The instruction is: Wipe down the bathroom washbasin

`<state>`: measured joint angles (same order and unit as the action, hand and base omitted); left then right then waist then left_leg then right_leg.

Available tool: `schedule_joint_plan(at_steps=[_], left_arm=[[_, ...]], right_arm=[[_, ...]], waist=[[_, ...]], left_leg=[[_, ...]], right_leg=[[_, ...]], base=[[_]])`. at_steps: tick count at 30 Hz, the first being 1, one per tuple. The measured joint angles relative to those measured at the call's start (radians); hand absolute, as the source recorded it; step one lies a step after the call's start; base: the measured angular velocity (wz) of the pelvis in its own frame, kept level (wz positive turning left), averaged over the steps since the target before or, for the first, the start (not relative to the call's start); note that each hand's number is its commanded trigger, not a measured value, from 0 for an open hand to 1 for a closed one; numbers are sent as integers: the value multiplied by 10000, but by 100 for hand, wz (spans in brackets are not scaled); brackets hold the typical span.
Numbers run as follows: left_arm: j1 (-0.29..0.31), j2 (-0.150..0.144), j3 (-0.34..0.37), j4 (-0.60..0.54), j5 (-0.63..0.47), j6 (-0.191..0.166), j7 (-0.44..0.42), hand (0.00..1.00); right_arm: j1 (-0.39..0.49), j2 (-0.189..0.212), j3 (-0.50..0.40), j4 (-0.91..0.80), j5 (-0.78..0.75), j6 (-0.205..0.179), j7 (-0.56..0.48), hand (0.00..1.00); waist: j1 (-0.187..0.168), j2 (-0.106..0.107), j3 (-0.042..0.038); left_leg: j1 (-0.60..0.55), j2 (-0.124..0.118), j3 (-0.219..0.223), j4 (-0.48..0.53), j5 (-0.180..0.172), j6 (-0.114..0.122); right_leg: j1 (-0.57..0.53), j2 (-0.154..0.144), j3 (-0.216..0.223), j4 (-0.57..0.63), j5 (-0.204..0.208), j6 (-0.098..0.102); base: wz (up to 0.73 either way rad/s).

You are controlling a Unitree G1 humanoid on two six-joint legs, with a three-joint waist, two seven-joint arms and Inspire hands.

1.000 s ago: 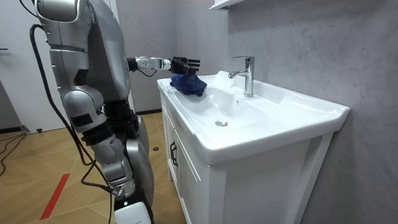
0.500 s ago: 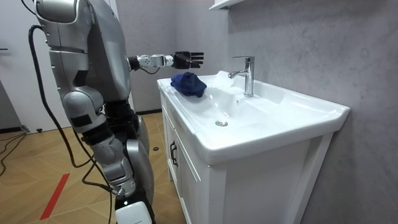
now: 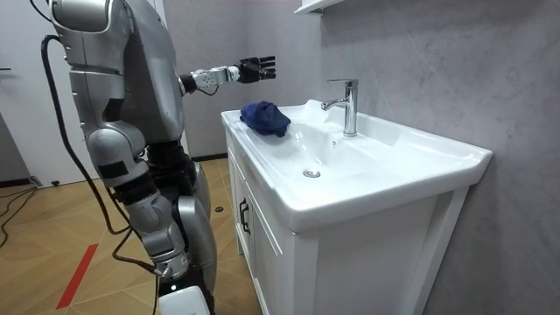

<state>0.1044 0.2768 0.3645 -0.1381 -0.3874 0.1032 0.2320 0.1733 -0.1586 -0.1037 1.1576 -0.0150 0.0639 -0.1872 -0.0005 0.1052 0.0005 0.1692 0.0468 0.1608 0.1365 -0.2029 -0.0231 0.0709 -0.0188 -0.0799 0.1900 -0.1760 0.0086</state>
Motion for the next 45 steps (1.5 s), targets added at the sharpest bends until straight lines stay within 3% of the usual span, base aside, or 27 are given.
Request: schedule_joint_plan(at_steps=[4,6,10,15,19,21,22,23,26,31,36,39,41,45], left_arm=[[36,-3,497,39,5,0,679,0],[41,-3,709,43,78,0,982,0],[186,-5,1268,223,95,-33,2248,0],[266,-154,2006,660,70,-45,3638,0],[338,-156,2580,1563,-4,-271,4924,0],[723,-161,2645,1884,-243,-419,5422,0],[975,-177,2646,2176,-485,-455,5622,0],[1063,-209,2645,2606,-634,-459,5791,0],[1258,-369,2633,3371,-1234,-496,6138,0],[2080,-665,2502,4564,-2428,-665,6334,0],[2799,-1042,1333,6457,-2570,-886,6225,0],[3038,-1154,705,7845,-2758,-909,5754,0],[3089,-1230,164,9219,-2745,-928,5282,0],[3223,-1379,-406,10626,-2177,-867,4449,0]], right_arm=[[146,2,2,-3,-447,26,2,0],[175,1,15,3,-657,27,1,0],[294,6,13,2,-657,44,-24,0],[685,35,19,-335,-719,368,-67,0],[736,-54,36,-367,-698,604,-66,0],[690,-93,38,-365,-714,616,-58,0],[702,-117,35,-365,-714,635,-55,0],[699,-128,37,-365,-698,700,-55,0],[652,-117,51,-365,-683,699,-50,0],[597,-123,62,-303,-644,708,-51,0],[537,-134,127,-260,-690,824,-51,0],[290,-141,267,78,-692,799,39,0],[223,-276,350,146,-721,794,225,0],[272,-305,334,421,-804,833,357,0]], waist=[[180,-34,22],[336,6,-11],[481,-7,3],[780,0,-8],[932,-12,-31],[951,-53,-32],[965,2,-123],[1026,-24,-158],[1224,-77,-164],[1210,-133,-158],[1175,-230,-145],[1177,-411,-146],[1134,-434,-140],[1024,-448,-134]], left_leg=[[-6,0,8,-2,0,0],[4,0,7,-6,0,0],[82,-3,5,-13,0,0],[102,-13,3,-11,-1,0],[135,-43,-99,-64,-24,3],[144,-43,-89,-66,-50,5],[164,-43,-87,-66,-64,4],[187,-45,-77,-63,-66,4],[174,-47,-61,-44,-65,5],[149,-58,-213,-15,-72,11],[178,-59,-379,-8,-76,11],[161,-59,-545,-1,-82,0],[159,-60,-569,6,-106,4],[157,-68,-720,22,-181,10]], right_leg=[[-1,-7,-17,19,0,0],[-1,-4,-3,41,0,0],[14,-16,-11,155,-39,-9],[-10,-38,-20,250,-61,-11],[-51,-64,-40,419,-136,7],[-59,-72,-49,480,-155,-7],[-37,-73,-58,483,-161,-7],[-31,-81,-69,512,-166,-9],[-27,-92,-88,524,-166,-9],[58,-124,-227,461,-165,-7],[248,-133,-399,297,-163,-4],[295,-148,-536,298,-189,-11],[335,-156,-580,227,-192,-6],[496,-160,-698,120,-222,28]], base=[[2],[0],[0],[0],[3],[-4],[0],[0],[0],[7],[12],[11],[4],[14]])
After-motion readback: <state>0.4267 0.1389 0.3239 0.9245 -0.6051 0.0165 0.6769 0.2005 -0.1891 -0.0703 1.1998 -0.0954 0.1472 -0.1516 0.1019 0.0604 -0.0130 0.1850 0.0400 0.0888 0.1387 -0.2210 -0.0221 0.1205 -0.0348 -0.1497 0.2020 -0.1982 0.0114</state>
